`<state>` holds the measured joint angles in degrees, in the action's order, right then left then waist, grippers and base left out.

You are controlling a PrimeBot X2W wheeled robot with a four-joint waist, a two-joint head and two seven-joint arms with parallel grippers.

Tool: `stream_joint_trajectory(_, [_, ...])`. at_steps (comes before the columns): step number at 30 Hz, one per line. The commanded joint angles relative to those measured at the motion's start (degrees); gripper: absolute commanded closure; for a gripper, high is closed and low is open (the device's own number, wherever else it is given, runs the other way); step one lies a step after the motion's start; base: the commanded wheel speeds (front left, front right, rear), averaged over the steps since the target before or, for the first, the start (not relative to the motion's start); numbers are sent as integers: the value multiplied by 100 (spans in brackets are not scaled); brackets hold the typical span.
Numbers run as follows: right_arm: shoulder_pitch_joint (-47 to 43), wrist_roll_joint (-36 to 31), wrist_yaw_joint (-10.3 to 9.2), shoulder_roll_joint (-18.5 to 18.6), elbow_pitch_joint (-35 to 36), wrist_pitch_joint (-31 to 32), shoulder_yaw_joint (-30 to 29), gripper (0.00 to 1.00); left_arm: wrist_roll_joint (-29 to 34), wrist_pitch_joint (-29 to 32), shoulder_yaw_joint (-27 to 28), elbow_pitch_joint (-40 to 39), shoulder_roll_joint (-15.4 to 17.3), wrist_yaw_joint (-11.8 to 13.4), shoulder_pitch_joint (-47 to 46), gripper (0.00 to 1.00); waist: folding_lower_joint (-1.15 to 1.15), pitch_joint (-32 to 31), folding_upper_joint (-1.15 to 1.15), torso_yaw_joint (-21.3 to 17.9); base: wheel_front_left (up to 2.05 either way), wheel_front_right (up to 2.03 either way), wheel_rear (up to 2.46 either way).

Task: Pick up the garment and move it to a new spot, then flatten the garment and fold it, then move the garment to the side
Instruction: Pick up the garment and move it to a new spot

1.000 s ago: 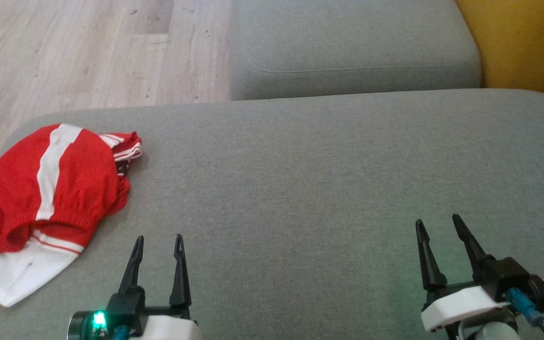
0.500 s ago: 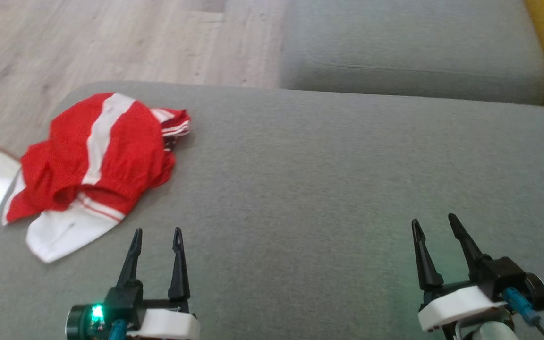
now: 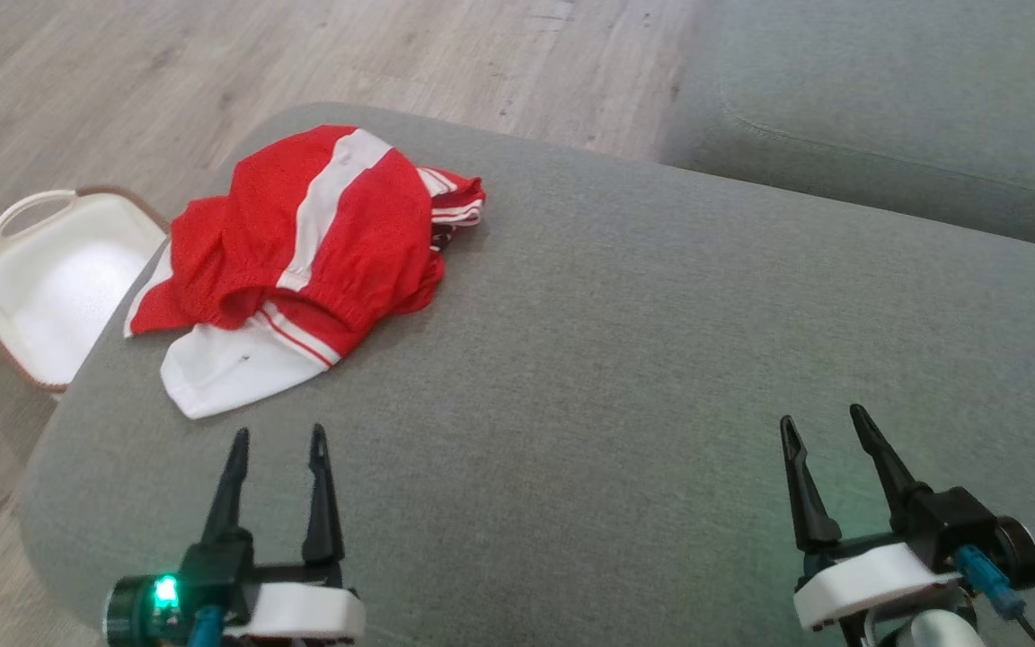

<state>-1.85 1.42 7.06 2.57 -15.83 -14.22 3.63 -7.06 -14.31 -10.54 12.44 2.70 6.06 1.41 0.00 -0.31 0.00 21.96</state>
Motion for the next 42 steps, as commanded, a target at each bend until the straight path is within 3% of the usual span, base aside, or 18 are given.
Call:
stream_joint_trajectory(1, [242, -45, 43, 31, 196, -78, 111, 0, 46, -69, 271, -255, 18, 29, -211, 0, 0, 39, 0, 106, 0, 0, 0])
stream_joint_trajectory(8, [253, -189, 43, 31, 257, -78, 119, 0, 9, -69, 638, -559, 52, -18, -511, 0, 0, 369, 0, 191, 0, 0, 0])
stream_joint_trajectory(13, [438, -477, 43, 37, 304, -78, 102, 0, 134, -69, 841, -795, 291, -164, -1275, 0, 0, 908, 0, 145, 0, 0, 0])
stream_joint_trajectory(20, [710, -625, 43, 436, 375, -78, 253, 0, 68, 443, 826, -4, 671, -540, -2889, 0, 0, 1613, 0, 121, 0, 0, 0])
stream_joint_trajectory(30, [849, -575, 43, 1192, 710, -78, 395, 0, -273, 2109, 896, 2630, 812, -723, -5460, 0, 0, 2333, 0, 61, 0, 0, 0])
stream_joint_trajectory(36, [810, -525, 43, 1387, 836, -78, 417, 0, -489, 2566, 879, 4000, 757, -945, -5945, 0, 0, 2587, 0, -48, 0, 0, 0])
stream_joint_trajectory(40, [829, -516, 43, 1432, 888, -78, 429, 0, -519, 2480, 815, 4562, 834, -1074, -5991, 0, 0, 2693, 0, -129, 0, 0, 0])
stream_joint_trajectory(41, [836, -514, 43, 1435, 900, -78, 425, 0, -529, 2403, 807, 4647, 842, -1093, -6001, 27, 0, 2712, 0, -142, 0, 0, 0])
stream_joint_trajectory(42, [842, -515, 43, 1440, 910, -78, 415, 0, -551, 2263, 809, 4694, 846, -1118, -6019, 86, 0, 2729, 0, -148, 0, 0, 0])
